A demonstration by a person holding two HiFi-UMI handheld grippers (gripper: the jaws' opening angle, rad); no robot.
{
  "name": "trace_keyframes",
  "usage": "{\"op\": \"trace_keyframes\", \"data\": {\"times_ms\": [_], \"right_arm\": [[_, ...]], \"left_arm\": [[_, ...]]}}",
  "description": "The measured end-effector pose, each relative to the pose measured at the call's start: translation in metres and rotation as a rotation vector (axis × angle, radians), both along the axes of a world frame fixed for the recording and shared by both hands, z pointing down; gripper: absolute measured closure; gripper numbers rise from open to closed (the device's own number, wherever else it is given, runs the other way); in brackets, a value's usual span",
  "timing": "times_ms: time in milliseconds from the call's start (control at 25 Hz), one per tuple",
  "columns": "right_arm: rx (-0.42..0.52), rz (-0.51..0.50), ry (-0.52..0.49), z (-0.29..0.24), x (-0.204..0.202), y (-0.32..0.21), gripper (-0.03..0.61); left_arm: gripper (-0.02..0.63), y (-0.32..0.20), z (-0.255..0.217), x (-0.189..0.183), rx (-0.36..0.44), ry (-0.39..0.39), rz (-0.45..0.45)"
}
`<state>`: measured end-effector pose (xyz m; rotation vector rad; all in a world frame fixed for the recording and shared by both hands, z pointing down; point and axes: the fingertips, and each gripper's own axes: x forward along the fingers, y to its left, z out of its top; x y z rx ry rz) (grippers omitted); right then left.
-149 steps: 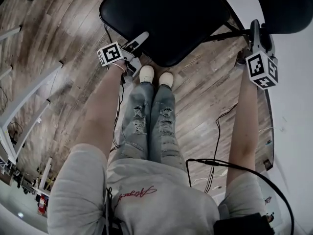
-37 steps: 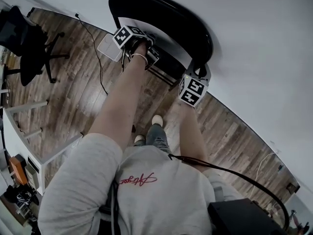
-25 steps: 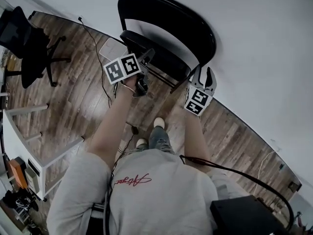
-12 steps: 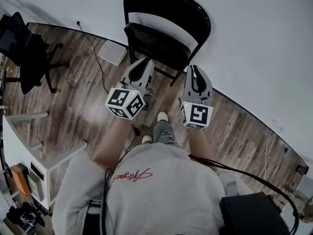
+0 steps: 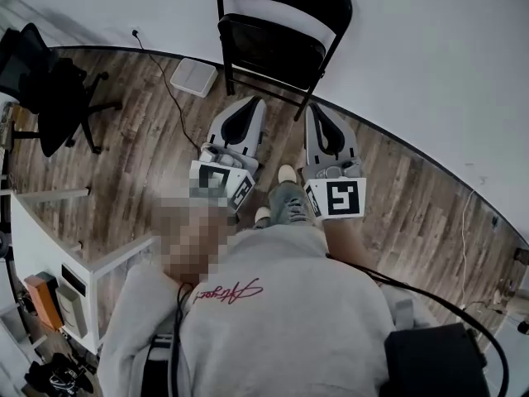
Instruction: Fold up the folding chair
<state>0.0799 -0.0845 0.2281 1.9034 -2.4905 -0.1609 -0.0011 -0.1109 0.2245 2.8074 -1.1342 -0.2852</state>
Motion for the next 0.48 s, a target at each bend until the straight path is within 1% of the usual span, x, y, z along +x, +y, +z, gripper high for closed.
{"op": "trace_keyframes", "data": {"times_ms": [120, 200, 320, 400, 480], "right_arm": [[0.003, -0.027, 0.015, -0.005, -0.013, 0.022, 0.561], [0.011, -0.039, 0.022, -0.010, -0.015, 0.032, 0.561], [0.030, -0.061, 0.025, -0.020, -0.017, 0.044, 0.561], [0.026, -0.072, 0.025, -0.022, -0.017, 0.049, 0.561], [0.015, -0.077, 0.020, -0.022, -0.014, 0.052, 0.561]], "left_arm": [[0.597, 0.023, -0.009, -0.003, 0.038, -0.016, 0.010], [0.597, 0.035, -0.015, -0.004, 0.057, -0.010, 0.007], [0.597, 0.047, -0.021, -0.005, 0.067, -0.010, -0.008], [0.597, 0.057, -0.021, -0.003, 0.078, -0.025, 0.003], [0.597, 0.065, -0.022, 0.000, 0.081, -0.018, 0.020]]}}
